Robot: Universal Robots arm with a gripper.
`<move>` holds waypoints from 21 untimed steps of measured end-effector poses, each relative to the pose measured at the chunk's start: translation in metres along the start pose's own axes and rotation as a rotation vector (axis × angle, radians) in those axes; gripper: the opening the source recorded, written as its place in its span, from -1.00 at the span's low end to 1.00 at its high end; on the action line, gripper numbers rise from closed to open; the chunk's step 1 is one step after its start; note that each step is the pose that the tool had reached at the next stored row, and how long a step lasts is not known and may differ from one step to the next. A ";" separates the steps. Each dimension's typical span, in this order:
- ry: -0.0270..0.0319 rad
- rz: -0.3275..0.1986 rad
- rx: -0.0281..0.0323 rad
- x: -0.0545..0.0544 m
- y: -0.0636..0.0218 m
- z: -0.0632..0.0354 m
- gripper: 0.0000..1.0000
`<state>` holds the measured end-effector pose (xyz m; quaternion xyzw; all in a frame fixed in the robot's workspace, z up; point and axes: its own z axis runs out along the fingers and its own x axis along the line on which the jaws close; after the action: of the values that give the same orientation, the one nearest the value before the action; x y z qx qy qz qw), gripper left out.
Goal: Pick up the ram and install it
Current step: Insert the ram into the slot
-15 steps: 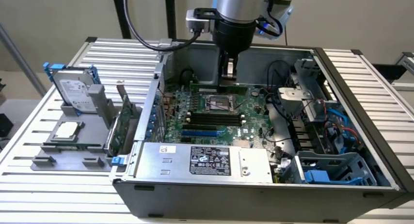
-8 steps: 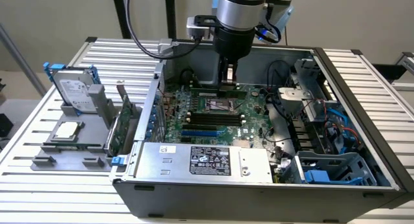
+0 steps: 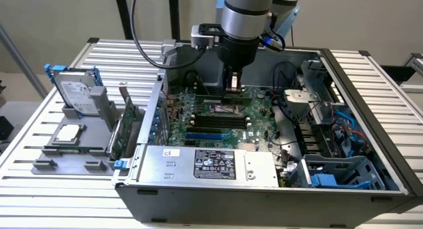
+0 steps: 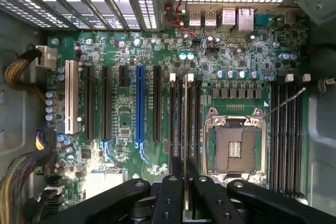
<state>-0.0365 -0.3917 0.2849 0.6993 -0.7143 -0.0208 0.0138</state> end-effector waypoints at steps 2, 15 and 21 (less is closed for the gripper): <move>-0.0001 0.000 0.0001 0.000 -0.0002 0.0037 -1.00; 0.0003 0.000 0.0001 0.003 -0.0016 0.0302 -1.00; 0.0004 0.000 0.0001 0.004 -0.0021 0.0410 -1.00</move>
<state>-0.0365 -0.3957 0.2438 0.6994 -0.7143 -0.0207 0.0140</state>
